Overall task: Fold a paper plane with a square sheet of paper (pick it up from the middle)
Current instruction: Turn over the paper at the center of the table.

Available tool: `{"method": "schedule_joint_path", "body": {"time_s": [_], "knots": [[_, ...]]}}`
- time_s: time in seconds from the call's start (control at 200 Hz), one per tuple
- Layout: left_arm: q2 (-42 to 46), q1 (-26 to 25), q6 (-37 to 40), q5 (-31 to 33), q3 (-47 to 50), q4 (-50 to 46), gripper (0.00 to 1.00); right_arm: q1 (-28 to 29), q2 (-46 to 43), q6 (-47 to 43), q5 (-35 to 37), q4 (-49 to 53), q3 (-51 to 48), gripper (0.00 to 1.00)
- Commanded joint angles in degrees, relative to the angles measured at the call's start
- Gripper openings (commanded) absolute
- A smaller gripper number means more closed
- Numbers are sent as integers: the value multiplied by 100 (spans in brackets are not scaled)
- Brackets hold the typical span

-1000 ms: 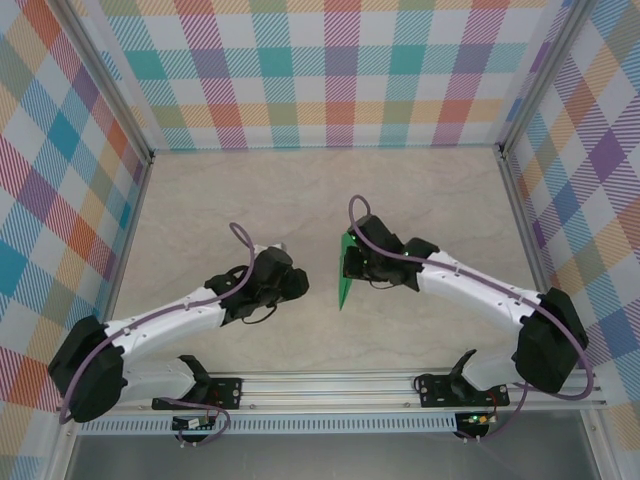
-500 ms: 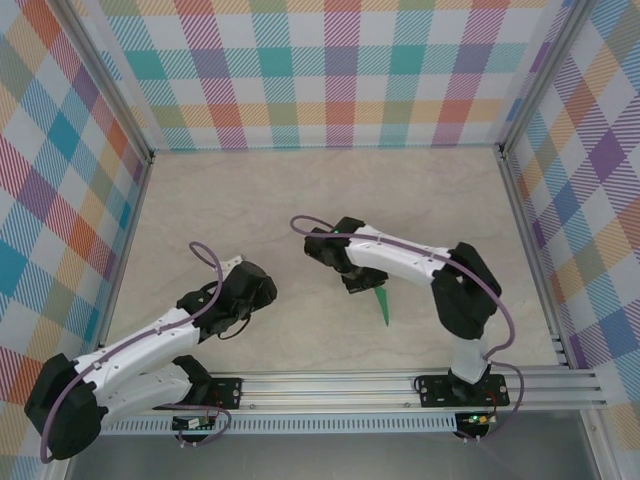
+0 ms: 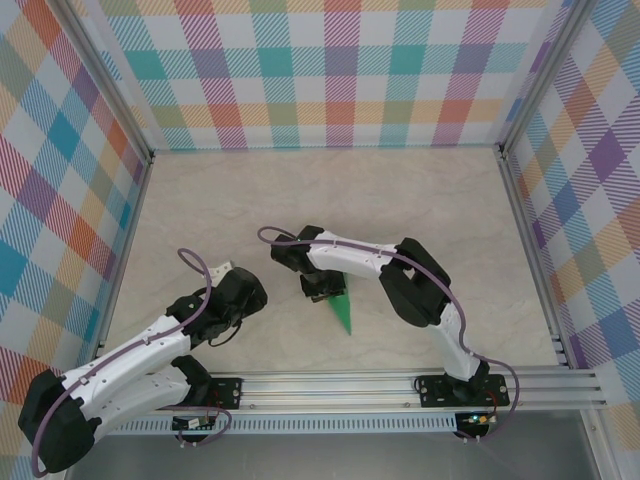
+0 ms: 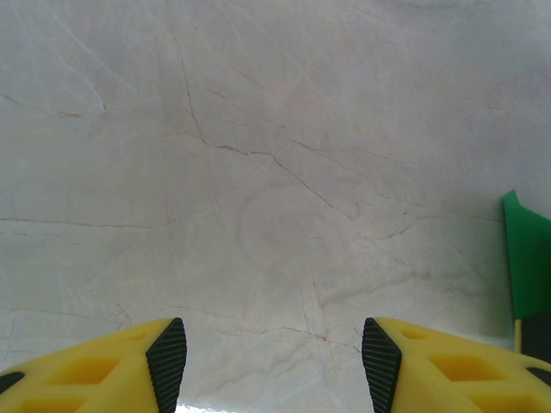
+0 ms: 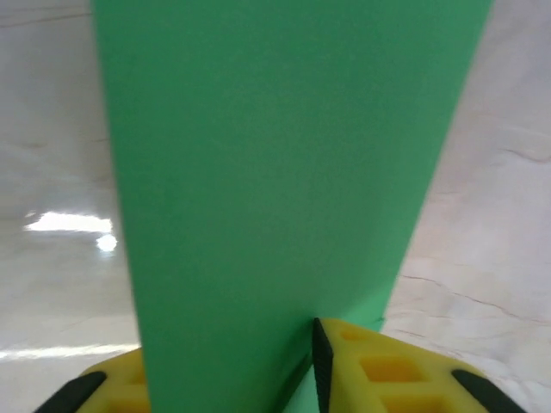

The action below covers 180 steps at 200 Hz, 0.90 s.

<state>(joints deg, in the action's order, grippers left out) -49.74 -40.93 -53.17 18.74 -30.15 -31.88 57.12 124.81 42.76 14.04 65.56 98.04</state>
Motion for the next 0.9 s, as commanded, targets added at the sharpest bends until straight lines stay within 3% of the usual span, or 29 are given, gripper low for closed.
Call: {"method": "schedule_joint_path", "body": {"time_s": [0.0,0.08,0.23,0.335,0.48,0.615,0.895], "knots": [[59,98,-18,-228,-131,-214,60,16,-444,-279,-886,-698,-78,41],[50,98,7,-469,-124,-174,60,-32,-994,-481,-1197,-1178,-418,60],[48,94,-75,-1089,30,280,62,-333,-2106,-740,-1993,-2143,-1471,79],[-65,94,-169,-1448,112,722,63,-631,-3011,-804,-2539,-2899,-2478,80],[-604,94,-214,-2067,15,1291,63,-1424,-3881,-542,-3964,-4329,-4009,53],[-1196,87,-298,-2441,-77,1863,63,-1672,-3776,-594,-4547,-4625,-4358,32],[-2114,90,-254,-2669,-475,2043,62,-1871,-2838,-474,-4914,-5122,-4385,16]]}}
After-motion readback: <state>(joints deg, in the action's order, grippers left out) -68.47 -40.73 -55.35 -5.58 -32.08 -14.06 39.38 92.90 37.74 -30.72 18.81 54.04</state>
